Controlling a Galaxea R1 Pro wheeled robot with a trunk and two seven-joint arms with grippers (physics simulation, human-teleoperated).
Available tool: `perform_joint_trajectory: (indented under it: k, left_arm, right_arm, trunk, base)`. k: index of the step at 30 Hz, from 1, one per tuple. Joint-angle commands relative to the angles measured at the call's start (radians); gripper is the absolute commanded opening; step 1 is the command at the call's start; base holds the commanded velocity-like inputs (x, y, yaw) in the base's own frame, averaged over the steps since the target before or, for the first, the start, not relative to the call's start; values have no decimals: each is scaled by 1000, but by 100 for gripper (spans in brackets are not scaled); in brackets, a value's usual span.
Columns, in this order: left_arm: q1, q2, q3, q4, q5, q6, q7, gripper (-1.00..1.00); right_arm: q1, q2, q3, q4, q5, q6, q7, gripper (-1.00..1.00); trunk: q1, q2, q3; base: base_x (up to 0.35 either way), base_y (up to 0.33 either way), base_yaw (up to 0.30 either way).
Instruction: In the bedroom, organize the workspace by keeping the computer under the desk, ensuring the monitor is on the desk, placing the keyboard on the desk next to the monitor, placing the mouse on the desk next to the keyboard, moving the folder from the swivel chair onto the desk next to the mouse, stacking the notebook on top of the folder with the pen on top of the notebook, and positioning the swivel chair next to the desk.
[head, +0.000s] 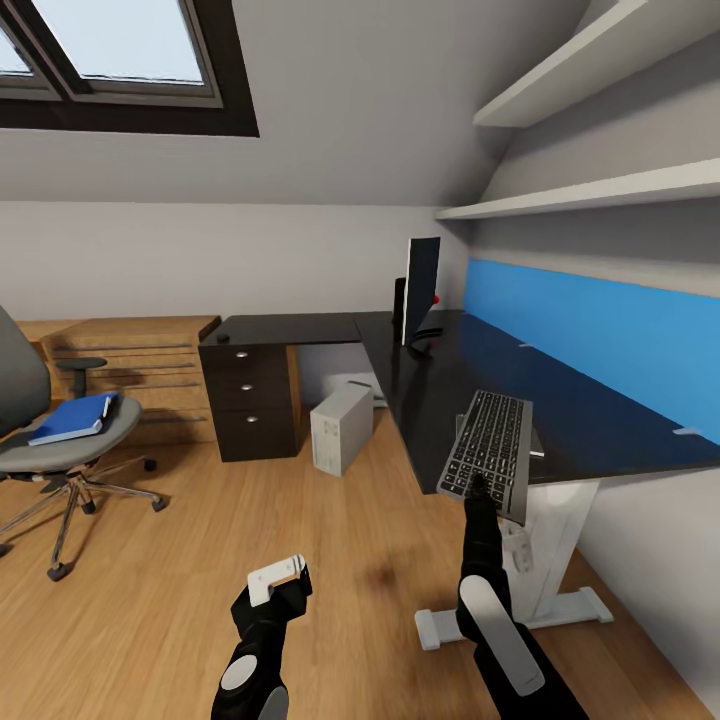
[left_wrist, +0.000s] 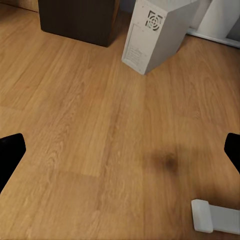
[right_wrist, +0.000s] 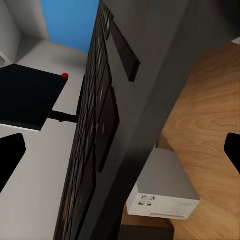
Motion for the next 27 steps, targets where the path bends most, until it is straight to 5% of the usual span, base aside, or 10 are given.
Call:
perform_joint_trajectory:
  k: [1,27]
  left_arm:
    - [-1,0,-1,-1,4,4,6,100]
    - [-1,0,-1,-1,3,4,7,100]
  right_arm:
    - [-1,-1,2,-2,-3,-5,-4,100]
    - [-1,1,5,-20,-2,-11,-16,100]
  trunk:
    - [0,0,-1]
    - [0,0,-1]
  base:
    - [0,0,0]
    - [0,0,0]
